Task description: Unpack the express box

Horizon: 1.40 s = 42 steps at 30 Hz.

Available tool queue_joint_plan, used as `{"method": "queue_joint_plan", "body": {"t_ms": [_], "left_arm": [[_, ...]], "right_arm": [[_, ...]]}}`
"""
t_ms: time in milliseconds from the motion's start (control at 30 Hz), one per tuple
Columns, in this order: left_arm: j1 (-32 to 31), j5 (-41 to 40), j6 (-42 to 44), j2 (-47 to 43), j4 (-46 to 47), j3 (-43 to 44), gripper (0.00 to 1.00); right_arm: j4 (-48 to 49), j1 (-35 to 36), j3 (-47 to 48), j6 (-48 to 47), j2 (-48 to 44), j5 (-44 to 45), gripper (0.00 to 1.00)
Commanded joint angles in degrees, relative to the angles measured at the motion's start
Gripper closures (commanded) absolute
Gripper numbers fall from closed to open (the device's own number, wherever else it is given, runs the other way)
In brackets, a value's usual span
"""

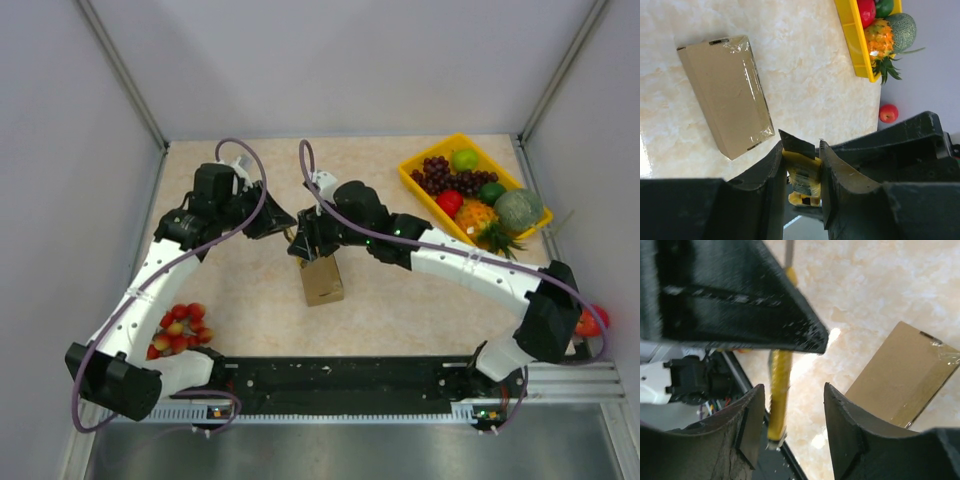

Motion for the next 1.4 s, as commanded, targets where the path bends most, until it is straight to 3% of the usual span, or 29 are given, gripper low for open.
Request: {"method": "queue_joint_plan", "body": {"t_ms": [0,100,133,200,233,267,300,467,500,600,667,967,1033,1100,1267,1367], "left_arm": [[-0.1,-1.4,-0.4,0.3,-1.1,2.8,1.00],[-0.1,-1.4,-0.2,0.7,-1.5,3.5,1.00],[-0.1,-1.3,-0.2,0.7,-1.5,3.5,0.99],[-0.1,-0.3,0.5,0.8,-0.8,3.5,0.88],[0.0,0.0,1.0,0.9,-0.8,4.5,0.81],[0.0,0.4,2.2,0.8,-0.9,5.1,0.63],[0.1,0.4,3.0,0.6,-0.9,5.7,0.55],[2.5,4.2,7.3,-3.1,5.2,6.2,0.29],[3.3,10.4,7.6,-3.7,6.9,5.7,0.26],[5.5,22.4,7.1,-5.3,15.8,3.0,0.23],[5.7,25.8,7.5,-5.8,18.8,2.4,0.22],[6.5,37.6,8.3,-5.7,22.6,2.9,0.27],[6.8,40.7,13.7,-5.0,18.2,5.9,0.28],[6.8,39.5,17.5,-3.9,12.6,10.0,0.32],[6.8,44.9,17.4,-4.9,14.6,9.5,0.41],[6.7,45.5,17.1,-5.1,14.8,8.7,0.53]], "right_arm": [[0.0,0.5,5.5,-2.8,2.8,4.2,0.56],[-0.2,0.6,6.7,-3.1,4.2,3.4,0.72],[-0.5,0.6,7.0,-3.1,4.5,3.2,0.83],[-1.6,0.5,7.5,-3.7,4.5,3.4,1.00],[-1.7,0.3,7.6,-4.3,4.3,2.6,1.00],[-1.7,0.1,7.7,-4.7,4.0,1.1,1.00],[-1.8,-0.7,7.9,-5.0,3.4,-0.2,1.00],[-2.0,-6.1,7.9,-3.2,0.7,-12.9,1.00],[-2.0,-7.0,7.8,-2.8,0.1,-15.0,1.00],[-1.4,-9.6,7.7,-1.6,-1.9,-23.2,1.00],[-1.3,-10.4,7.8,-0.6,-3.0,-27.7,1.00],[-0.7,-10.8,7.9,3.1,-4.7,-40.8,1.00],[-0.7,-10.8,7.8,3.3,-4.9,-43.4,1.00],[-0.8,-10.8,7.7,3.4,-5.2,-44.5,1.00],[-0.7,-11.5,7.4,3.8,-5.6,-46.3,1.00],[-0.8,-11.8,7.6,4.3,-5.5,-47.5,1.00]]}}
